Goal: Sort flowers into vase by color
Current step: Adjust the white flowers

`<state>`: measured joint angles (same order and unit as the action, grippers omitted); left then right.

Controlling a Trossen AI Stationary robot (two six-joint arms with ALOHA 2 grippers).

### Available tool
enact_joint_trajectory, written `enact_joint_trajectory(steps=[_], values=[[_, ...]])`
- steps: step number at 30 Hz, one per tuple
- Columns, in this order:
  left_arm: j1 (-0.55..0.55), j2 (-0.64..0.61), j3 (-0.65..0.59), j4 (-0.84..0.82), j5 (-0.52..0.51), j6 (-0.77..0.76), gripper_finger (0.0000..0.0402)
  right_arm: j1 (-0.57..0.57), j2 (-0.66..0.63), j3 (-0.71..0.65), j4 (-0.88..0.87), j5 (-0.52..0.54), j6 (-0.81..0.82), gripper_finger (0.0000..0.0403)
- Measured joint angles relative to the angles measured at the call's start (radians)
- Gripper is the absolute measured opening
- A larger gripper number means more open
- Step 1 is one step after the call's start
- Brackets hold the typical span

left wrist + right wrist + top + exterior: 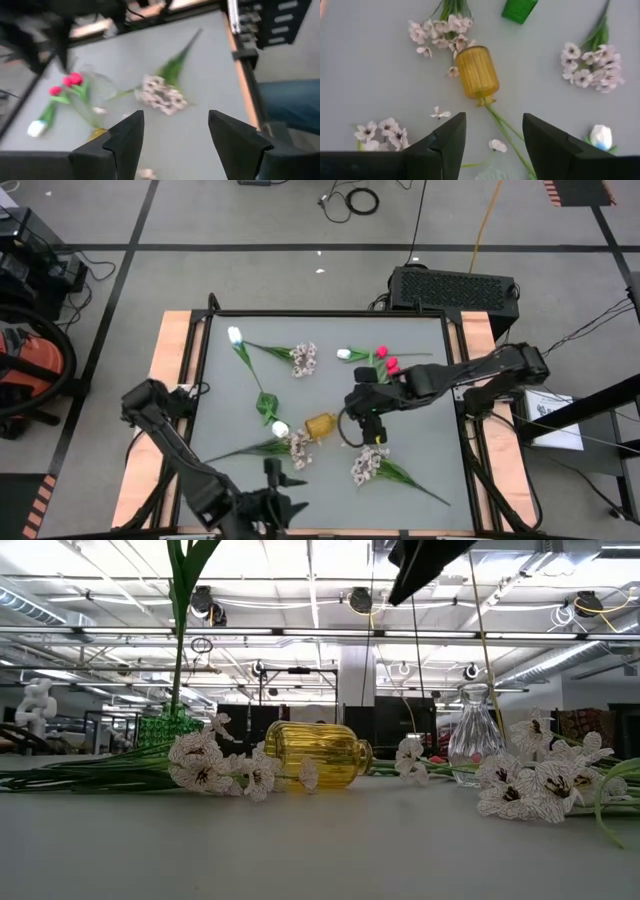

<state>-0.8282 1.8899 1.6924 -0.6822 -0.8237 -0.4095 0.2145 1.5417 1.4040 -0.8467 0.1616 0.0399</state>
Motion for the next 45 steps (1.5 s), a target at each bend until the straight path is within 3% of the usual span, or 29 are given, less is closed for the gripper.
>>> enact_joint_trajectory(steps=[11, 24, 39, 45], values=[[0.081, 0.128, 0.000, 0.133, 0.009, -0.119, 0.0228, 0.024, -0.017, 0.000, -0.001, 0.003, 0.001, 0.0187], [0.008, 0.213, 0.000, 0.113, 0.008, -0.460, 0.0227, 0.072, -0.017, 0.000, -0.043, 0.003, 0.036, 0.0187], [-0.014, 0.267, -0.001, -0.052, -0.071, -0.570, 0.0227, 0.182, -0.030, 0.000, -0.098, 0.000, 0.037, 0.0187], [-0.018, 0.285, -0.002, -0.221, -0.170, -0.739, 0.0227, 0.180, -0.034, 0.000, -0.098, 0.000, 0.026, 0.0187]])
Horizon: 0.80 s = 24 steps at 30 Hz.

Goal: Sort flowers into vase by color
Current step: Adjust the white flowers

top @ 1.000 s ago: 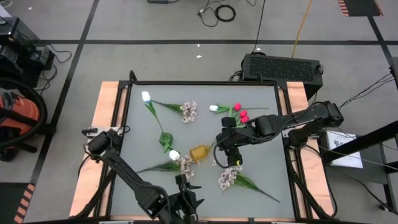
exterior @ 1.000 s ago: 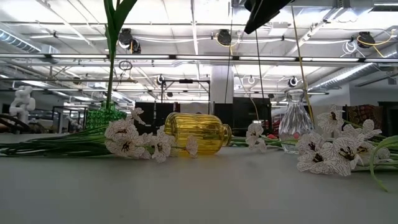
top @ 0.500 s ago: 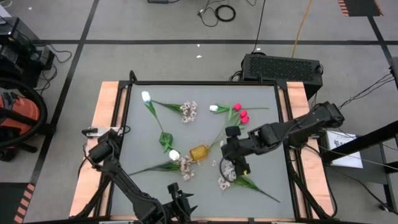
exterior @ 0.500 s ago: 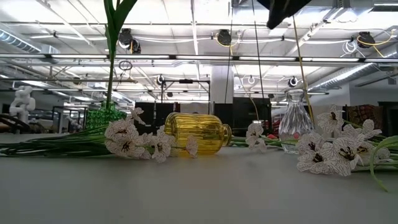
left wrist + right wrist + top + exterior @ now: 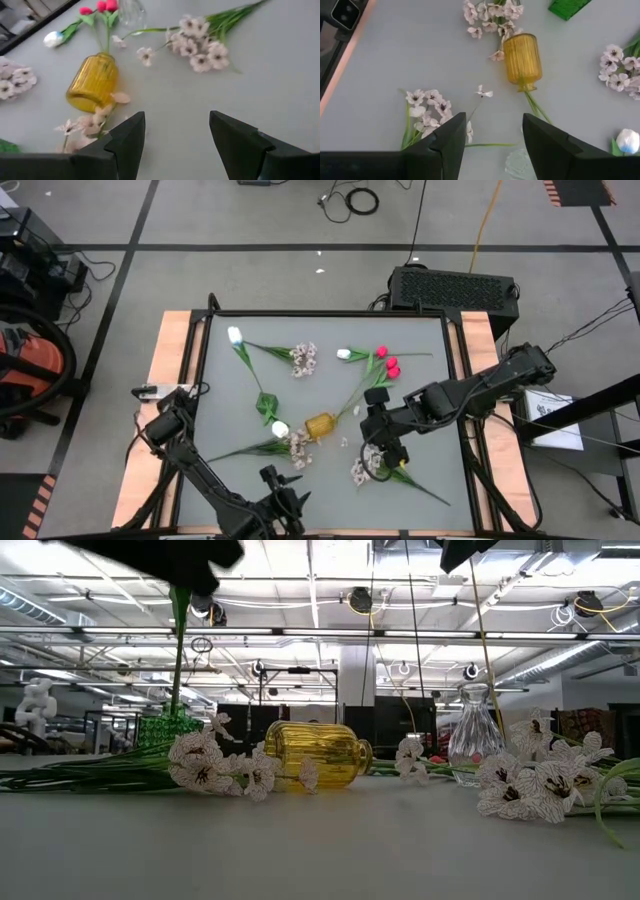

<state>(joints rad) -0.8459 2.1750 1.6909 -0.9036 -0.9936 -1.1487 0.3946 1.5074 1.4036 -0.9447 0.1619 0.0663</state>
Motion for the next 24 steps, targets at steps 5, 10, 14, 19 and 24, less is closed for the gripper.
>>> enact_joint_trajectory(steps=[5, 10, 14, 19, 24], values=[[-0.008, 0.022, -0.001, -0.017, 0.015, -0.019, 0.0227, 0.000, 0.000, 0.000, 0.003, -0.001, 0.001, 0.0187], [-0.038, 0.021, -0.001, -0.143, 0.099, -0.114, 0.0227, 0.000, 0.000, 0.000, 0.003, -0.002, 0.017, 0.0187], [-0.076, 0.017, -0.001, -0.228, 0.113, -0.202, 0.0214, 0.000, 0.000, 0.000, 0.005, -0.002, 0.016, 0.0187], [-0.084, 0.017, -0.019, -0.214, 0.070, -0.207, 0.0175, 0.000, 0.000, -0.001, 0.017, -0.002, 0.011, 0.0187], [-0.063, 0.016, -0.082, -0.221, 0.087, -0.255, 0.0144, 0.000, 0.000, -0.001, 0.013, -0.002, 0.009, 0.0187]])
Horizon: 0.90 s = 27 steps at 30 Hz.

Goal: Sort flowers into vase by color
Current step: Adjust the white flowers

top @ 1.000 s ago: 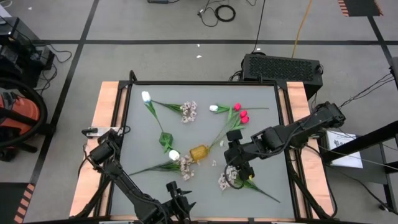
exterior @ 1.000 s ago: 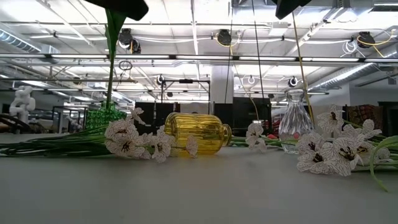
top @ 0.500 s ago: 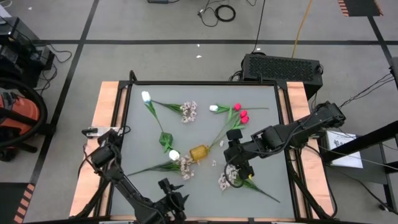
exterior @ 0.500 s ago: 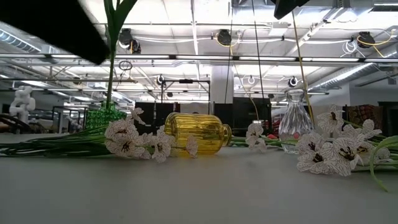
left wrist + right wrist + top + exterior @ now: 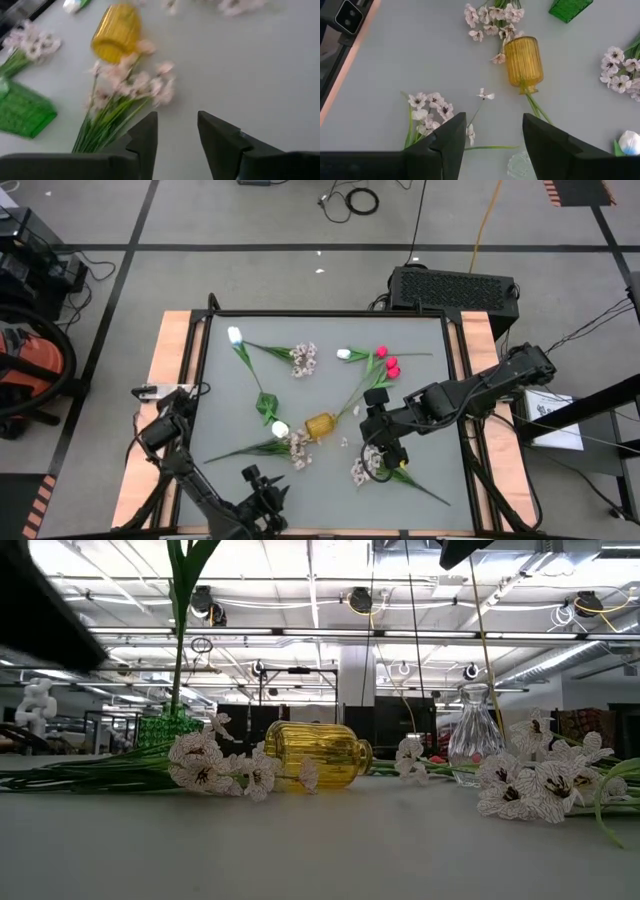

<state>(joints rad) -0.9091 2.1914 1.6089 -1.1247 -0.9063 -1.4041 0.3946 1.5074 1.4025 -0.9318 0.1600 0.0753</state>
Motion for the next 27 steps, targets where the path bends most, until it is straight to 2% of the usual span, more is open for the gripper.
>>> enact_joint_trajectory(steps=[6, 15, 27], values=[[0.025, 0.001, -0.083, -0.017, 0.019, -0.057, 0.0132, 0.000, 0.000, 0.000, -0.003, 0.000, 0.000, 0.0187], [0.060, 0.001, -0.088, -0.105, 0.018, -0.056, 0.0132, 0.000, 0.000, 0.000, -0.005, 0.000, -0.002, 0.0187], [0.084, 0.001, -0.169, -0.070, 0.091, -0.050, 0.0132, 0.000, 0.000, 0.000, -0.013, -0.003, 0.008, 0.0187]])
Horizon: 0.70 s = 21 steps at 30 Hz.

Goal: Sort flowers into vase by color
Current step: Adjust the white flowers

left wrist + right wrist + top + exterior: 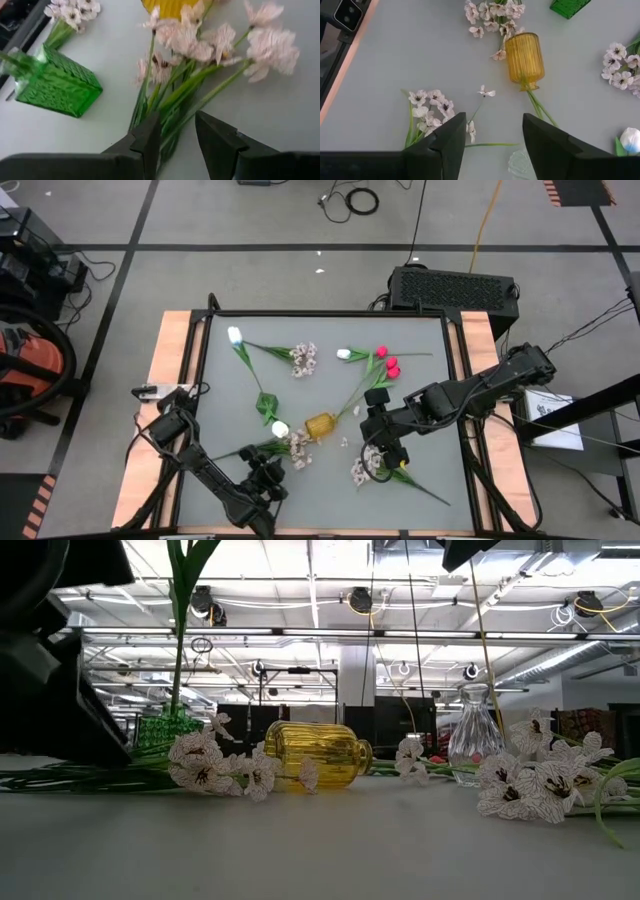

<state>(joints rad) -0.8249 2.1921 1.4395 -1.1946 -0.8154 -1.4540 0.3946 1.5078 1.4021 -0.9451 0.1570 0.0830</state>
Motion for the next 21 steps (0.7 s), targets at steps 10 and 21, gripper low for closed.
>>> enact_joint_trajectory(steps=[10, 21], values=[[-0.008, 0.000, -0.014, -0.005, 0.007, 0.058, 0.0073, 0.000, 0.000, 0.000, -0.003, -0.001, -0.005, 0.0187], [-0.049, -0.022, 0.047, -0.269, 0.200, 0.054, 0.0136, 0.000, 0.000, 0.000, -0.026, -0.002, 0.011, 0.0187]])
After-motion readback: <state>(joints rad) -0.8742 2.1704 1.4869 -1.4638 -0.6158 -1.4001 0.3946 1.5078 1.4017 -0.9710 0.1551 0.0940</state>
